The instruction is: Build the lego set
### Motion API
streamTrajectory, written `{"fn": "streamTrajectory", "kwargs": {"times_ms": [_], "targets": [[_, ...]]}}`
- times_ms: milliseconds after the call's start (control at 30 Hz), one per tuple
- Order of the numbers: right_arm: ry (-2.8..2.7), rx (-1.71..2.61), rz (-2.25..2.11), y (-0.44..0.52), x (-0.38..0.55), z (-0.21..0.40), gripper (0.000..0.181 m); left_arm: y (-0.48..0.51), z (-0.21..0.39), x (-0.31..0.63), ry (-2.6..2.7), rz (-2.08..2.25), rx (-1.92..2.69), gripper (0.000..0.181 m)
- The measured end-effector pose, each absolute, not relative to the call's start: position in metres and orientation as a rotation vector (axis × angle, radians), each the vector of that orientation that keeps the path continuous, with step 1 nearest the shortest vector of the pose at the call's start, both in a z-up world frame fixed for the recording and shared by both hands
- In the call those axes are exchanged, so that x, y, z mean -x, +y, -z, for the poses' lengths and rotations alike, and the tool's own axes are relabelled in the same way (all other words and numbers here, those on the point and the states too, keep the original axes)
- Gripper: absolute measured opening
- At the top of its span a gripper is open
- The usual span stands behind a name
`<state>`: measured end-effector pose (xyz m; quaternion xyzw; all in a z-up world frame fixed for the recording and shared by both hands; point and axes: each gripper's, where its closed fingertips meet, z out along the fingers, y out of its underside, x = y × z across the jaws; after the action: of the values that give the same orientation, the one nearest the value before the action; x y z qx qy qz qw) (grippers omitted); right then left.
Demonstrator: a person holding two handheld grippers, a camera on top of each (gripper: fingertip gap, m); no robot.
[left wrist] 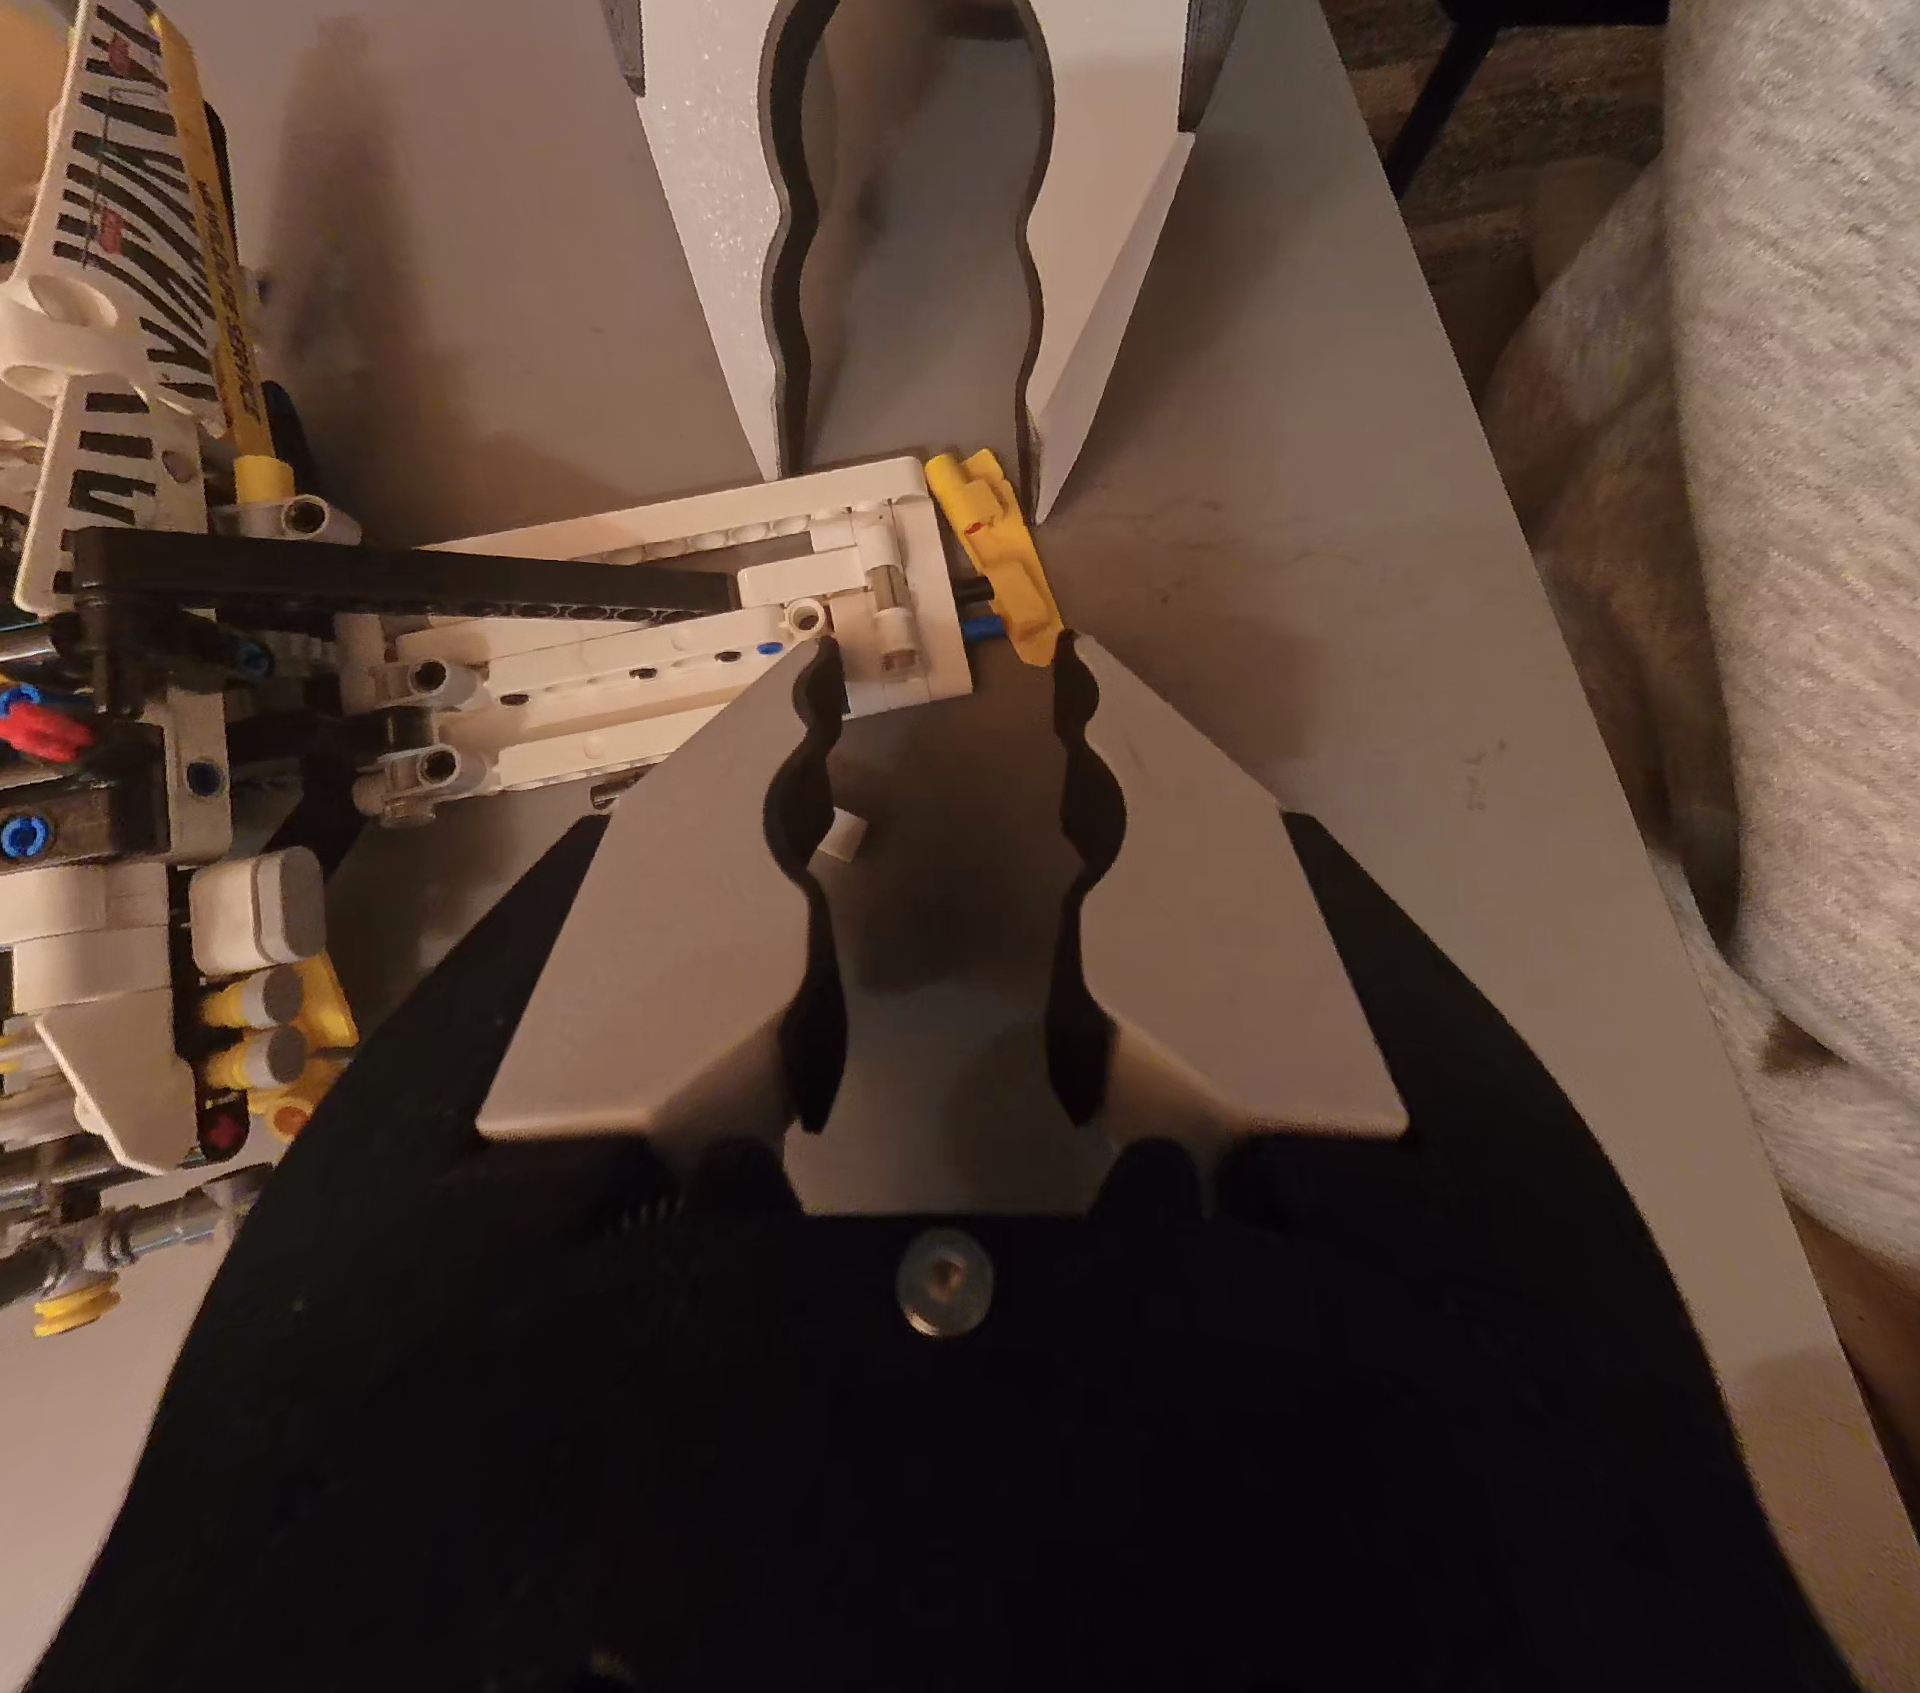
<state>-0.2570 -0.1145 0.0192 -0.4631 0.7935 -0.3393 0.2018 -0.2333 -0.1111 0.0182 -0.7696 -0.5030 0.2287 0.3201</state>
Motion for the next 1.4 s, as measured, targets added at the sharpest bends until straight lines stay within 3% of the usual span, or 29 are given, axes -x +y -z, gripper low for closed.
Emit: {"fn": "streamTrajectory", "kwargs": {"times_ms": [167, 400, 600, 767, 967, 1400], "targets": [[2.22, 1.29, 0.947, -0.1143, 0.2569, -0.0194, 0.045, -0.1111, -0.0194, 0.2342, -1.332, -0.593, 2.003, 0.045], [2.238, 1.285, 0.942, -0.1142, 0.2566, -0.0194, 0.045, -0.1133, -0.0197, 0.2354, -1.355, -0.593, 1.984, 0.036], [2.255, 1.268, 0.935, -0.1143, 0.2563, -0.0195, 0.045, -0.1049, -0.0205, 0.2329, -1.338, -0.543, 1.97, 0.054], [2.288, 1.263, 0.926, -0.1146, 0.2566, -0.0191, 0.046, -0.1113, -0.02, 0.236, -1.389, -0.578, 1.951, 0.04], [2.321, 1.233, 0.925, -0.1149, 0.2559, -0.0191, 0.046, -0.1092, -0.0203, 0.2365, -1.393, -0.585, 1.948, 0.045], [2.37, 1.196, 0.933, -0.1163, 0.2557, -0.0185, 0.048, -0.1149, -0.0191, 0.24, -1.446, -0.661, 1.949, 0.039]]}}
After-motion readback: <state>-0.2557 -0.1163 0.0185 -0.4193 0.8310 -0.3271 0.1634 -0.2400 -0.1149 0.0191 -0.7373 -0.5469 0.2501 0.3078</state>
